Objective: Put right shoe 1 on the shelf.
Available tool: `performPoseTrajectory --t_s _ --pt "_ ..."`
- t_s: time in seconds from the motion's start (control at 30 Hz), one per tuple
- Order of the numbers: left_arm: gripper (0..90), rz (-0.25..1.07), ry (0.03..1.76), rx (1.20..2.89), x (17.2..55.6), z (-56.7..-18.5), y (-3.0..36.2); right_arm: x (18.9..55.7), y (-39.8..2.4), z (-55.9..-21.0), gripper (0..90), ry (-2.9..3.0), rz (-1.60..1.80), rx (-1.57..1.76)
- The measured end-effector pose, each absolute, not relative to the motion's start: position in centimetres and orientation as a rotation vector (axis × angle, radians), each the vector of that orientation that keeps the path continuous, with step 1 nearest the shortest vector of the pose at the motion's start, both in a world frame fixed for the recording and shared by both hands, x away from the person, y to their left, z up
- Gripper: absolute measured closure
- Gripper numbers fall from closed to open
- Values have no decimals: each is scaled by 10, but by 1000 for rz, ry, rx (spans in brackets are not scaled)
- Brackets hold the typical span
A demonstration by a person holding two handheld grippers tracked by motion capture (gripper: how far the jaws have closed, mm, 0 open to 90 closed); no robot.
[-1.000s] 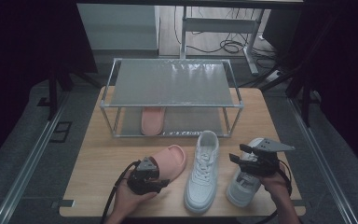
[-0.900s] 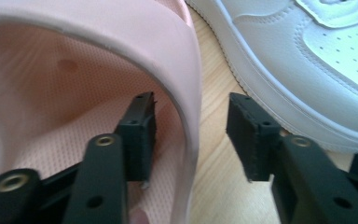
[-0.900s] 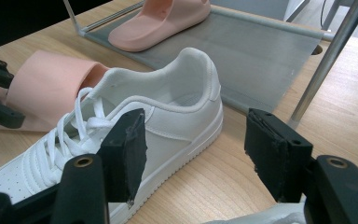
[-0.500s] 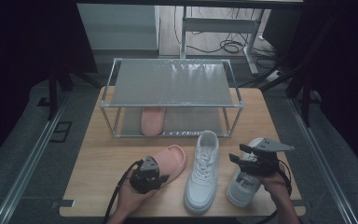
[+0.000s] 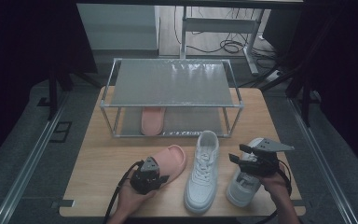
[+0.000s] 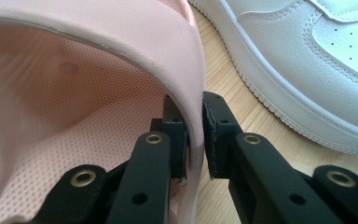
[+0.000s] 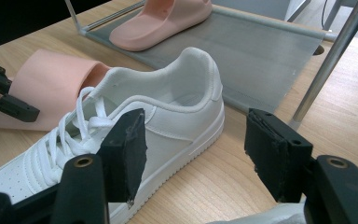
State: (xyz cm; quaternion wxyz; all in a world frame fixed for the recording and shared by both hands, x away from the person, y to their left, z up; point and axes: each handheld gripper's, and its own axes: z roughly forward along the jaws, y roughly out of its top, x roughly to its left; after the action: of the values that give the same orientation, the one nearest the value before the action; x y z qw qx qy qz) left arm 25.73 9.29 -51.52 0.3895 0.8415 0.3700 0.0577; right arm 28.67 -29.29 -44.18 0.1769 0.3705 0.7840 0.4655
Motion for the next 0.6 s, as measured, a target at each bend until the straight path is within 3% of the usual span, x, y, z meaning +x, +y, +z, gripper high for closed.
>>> performPoseTrajectory --t_s 0.6 --pt "828 191 970 2061 270 -495 94 286 -294 -440 390 2212 1324 1052"
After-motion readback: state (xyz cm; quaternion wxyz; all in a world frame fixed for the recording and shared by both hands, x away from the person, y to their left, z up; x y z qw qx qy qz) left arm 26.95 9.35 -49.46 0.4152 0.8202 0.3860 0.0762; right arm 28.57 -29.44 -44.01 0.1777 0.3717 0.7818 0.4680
